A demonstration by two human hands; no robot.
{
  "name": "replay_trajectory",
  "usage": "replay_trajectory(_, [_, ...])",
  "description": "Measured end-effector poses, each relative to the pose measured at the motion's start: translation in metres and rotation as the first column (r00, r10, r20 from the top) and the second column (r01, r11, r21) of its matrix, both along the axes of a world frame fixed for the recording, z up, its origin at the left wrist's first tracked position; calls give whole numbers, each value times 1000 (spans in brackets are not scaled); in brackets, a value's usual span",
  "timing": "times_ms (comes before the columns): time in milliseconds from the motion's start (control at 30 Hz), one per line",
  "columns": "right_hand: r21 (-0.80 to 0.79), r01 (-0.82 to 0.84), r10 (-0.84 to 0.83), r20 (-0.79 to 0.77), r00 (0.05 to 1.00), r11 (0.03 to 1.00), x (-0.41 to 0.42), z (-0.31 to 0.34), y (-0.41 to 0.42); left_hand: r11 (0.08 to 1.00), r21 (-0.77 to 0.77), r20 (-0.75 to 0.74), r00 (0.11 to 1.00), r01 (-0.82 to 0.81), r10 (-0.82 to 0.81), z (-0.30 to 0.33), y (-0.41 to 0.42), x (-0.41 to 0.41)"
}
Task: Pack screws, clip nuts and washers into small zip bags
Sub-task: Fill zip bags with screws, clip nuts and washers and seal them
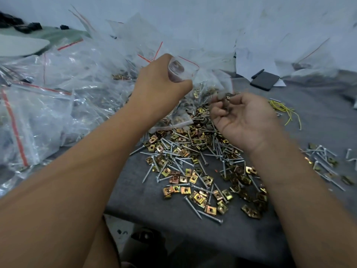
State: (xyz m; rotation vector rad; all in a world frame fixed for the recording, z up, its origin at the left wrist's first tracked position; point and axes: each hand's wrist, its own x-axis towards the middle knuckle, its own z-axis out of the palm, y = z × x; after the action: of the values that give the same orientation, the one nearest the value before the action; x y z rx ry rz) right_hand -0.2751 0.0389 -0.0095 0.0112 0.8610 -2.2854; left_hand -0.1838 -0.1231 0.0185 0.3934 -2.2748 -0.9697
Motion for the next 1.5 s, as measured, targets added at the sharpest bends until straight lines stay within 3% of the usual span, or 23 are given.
replay_trajectory(100, [172, -10, 18, -48, 999, 985, -2, -8, -6, 1000, 5, -2, 1000, -3, 3, 0, 1, 0])
replay_trajectory(233, [121, -43, 50, -54, 997, 992, -2, -10, -11, 1000, 4, -12, 1000, -12, 12, 0, 2, 0])
replay_trajectory(333, [311, 56, 21, -238, 971, 949, -2, -12, -13, 1000, 5, -9, 1000, -9, 9, 0, 1, 0])
replay_trajectory(400, [576, 249, 103, -508, 855, 778, 1, -11, -11, 1000, 13, -6, 1000, -4, 4, 0, 1, 0])
replay_trajectory(467, [694, 539, 388, -717, 579, 478, 5, -11, -9, 1000, 19, -10, 1000, -6, 6, 0, 0, 0])
replay_trajectory(533, [597, 766, 684, -663, 304, 239, 12, -13, -11, 1000, 20, -14, 1000, -13, 13, 0, 0, 0])
replay_trajectory(567, [549, 818, 760, -601, 246, 170, 17, -14, -14, 1000, 17, -13, 1000, -16, 16, 0, 1, 0])
replay_trajectory(633, [544, 829, 816, -534, 222, 131, 23, -17, -19, 1000, 14, -8, 1000, -21, 21, 0, 1, -1])
replay_trajectory(800, [668, 705, 809, -538, 237, 238, 21, -17, -18, 999, 25, -1, 1000, -22, 22, 1, 1, 0])
replay_trajectory(1033, [716, 619, 773, -577, 264, 323, 14, -19, -18, 1000, 5, 15, 1000, -20, 20, 1, 2, 0])
replay_trajectory(1300, [741, 535, 674, -638, 372, 405, 13, -13, -12, 1000, 4, 24, 1000, -11, 11, -2, 2, -1])
replay_trajectory(1367, [705, 472, 493, -708, 505, 529, 6, -3, -3, 1000, 1, 21, 1000, -13, 13, -3, 0, -2])
replay_trajectory(1400, [662, 364, 352, -694, 628, 656, 3, 4, 2, 1000, 1, 21, 1000, -12, 12, -3, -1, -2])
replay_trajectory(1467, [444, 127, 153, -543, 826, 887, -4, 14, 15, 1000, 6, 17, 1000, -7, 7, -4, -3, -2])
replay_trajectory(1500, [337, 72, 105, -478, 872, 939, -7, 17, 22, 1000, 6, 14, 1000, -3, 3, -5, -4, -2])
